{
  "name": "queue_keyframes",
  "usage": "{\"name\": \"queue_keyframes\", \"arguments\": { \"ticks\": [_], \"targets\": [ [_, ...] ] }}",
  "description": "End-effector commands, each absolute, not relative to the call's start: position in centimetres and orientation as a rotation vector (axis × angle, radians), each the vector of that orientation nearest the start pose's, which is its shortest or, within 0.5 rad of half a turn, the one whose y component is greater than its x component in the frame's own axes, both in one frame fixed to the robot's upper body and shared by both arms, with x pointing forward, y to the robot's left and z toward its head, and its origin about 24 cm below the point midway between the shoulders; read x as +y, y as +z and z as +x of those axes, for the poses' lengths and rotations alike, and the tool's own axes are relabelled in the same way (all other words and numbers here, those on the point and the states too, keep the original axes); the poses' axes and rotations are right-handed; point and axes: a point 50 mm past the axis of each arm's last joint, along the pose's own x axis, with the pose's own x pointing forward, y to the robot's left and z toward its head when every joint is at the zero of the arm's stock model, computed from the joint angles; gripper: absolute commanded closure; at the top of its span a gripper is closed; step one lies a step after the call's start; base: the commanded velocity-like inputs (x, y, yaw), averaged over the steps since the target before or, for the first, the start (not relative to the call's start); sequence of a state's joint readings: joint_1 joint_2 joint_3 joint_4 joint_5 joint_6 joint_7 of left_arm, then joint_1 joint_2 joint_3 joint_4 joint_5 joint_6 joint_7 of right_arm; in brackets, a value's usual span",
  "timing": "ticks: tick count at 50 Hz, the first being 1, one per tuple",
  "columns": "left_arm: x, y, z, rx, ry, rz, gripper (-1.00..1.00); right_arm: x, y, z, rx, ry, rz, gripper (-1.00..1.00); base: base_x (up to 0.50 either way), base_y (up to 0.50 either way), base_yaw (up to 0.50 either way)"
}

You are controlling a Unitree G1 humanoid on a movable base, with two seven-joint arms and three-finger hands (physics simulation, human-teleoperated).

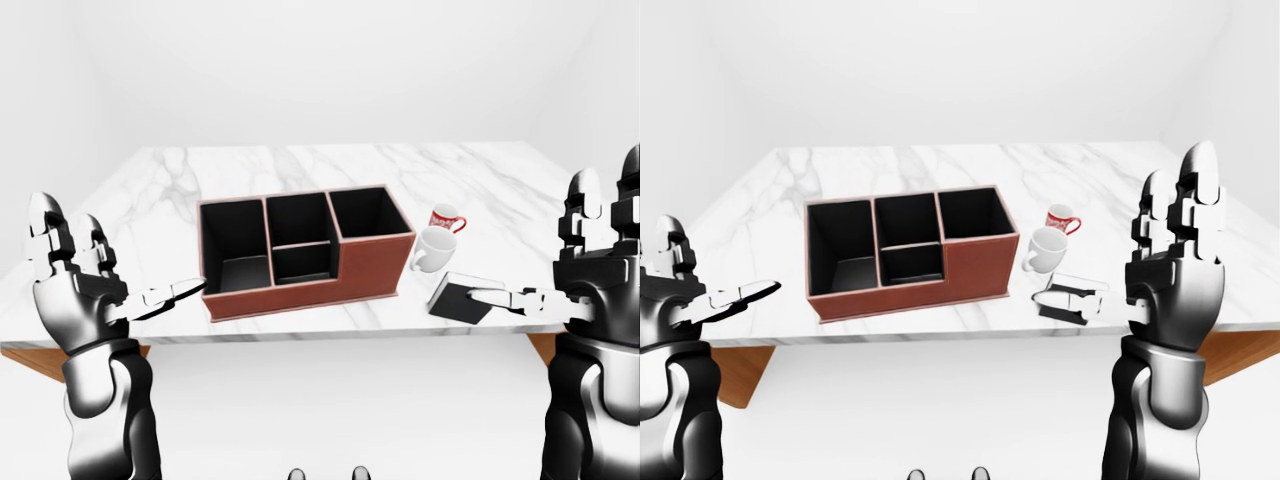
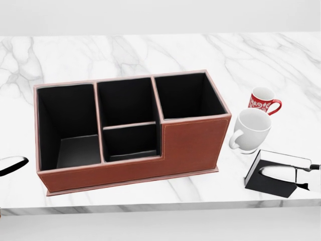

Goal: Pick up the book and place it in the right compartment of the caddy.

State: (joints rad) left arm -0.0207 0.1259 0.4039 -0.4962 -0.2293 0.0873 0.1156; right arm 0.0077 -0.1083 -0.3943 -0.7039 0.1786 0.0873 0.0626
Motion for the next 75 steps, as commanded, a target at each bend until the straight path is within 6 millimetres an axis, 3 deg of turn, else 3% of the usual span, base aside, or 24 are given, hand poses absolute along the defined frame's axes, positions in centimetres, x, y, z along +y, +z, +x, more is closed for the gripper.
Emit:
{"name": "queue_keyframes", "arguments": {
  "ticks": [1,36,48,55,58,63,65,68,75],
  "targets": [
    [25.1,16.7,21.3,-0.502,0.407,-0.041,-1.0,-22.5,19.8,19.4,-0.648,-0.2,-0.095,-1.0,0.23,0.0,0.0],
    [25.0,16.7,21.3,-0.504,0.405,-0.039,-1.0,-22.3,19.8,19.4,-0.637,-0.167,-0.147,-1.0,0.22,0.0,0.0],
    [25.2,16.4,21.5,-0.491,0.408,-0.041,-1.0,-21.6,22.0,18.3,-0.727,-0.115,-0.314,-1.0,0.0,0.0,0.0],
    [25.2,16.6,21.4,-0.5,0.409,-0.039,-1.0,-21.5,24.5,17.1,-0.796,-0.082,-0.557,-1.0,0.0,0.0,0.0],
    [25.2,16.6,21.4,-0.498,0.409,-0.038,-1.0,-21.2,24.3,17.6,-0.742,-0.05,-0.7,-1.0,0.0,0.0,0.0],
    [25.3,16.7,21.4,-0.503,0.412,-0.037,-1.0,-20.6,22.8,18.9,-0.512,0.031,-1.049,-1.0,0.0,0.0,0.0],
    [25.3,16.8,21.4,-0.507,0.412,-0.036,-1.0,-21.0,23.4,18.6,-0.439,0.05,-1.198,-1.0,0.0,0.0,0.0],
    [25.2,16.8,21.4,-0.505,0.411,-0.035,-1.0,-22.4,23.4,18.2,-0.359,-0.053,-1.258,-1.0,0.0,0.0,0.0],
    [25.2,17.0,21.2,-0.518,0.411,-0.033,-1.0,-24.7,20.6,18.4,-0.13,-0.143,-1.256,-1.0,0.0,0.0,0.0]
  ]
}}
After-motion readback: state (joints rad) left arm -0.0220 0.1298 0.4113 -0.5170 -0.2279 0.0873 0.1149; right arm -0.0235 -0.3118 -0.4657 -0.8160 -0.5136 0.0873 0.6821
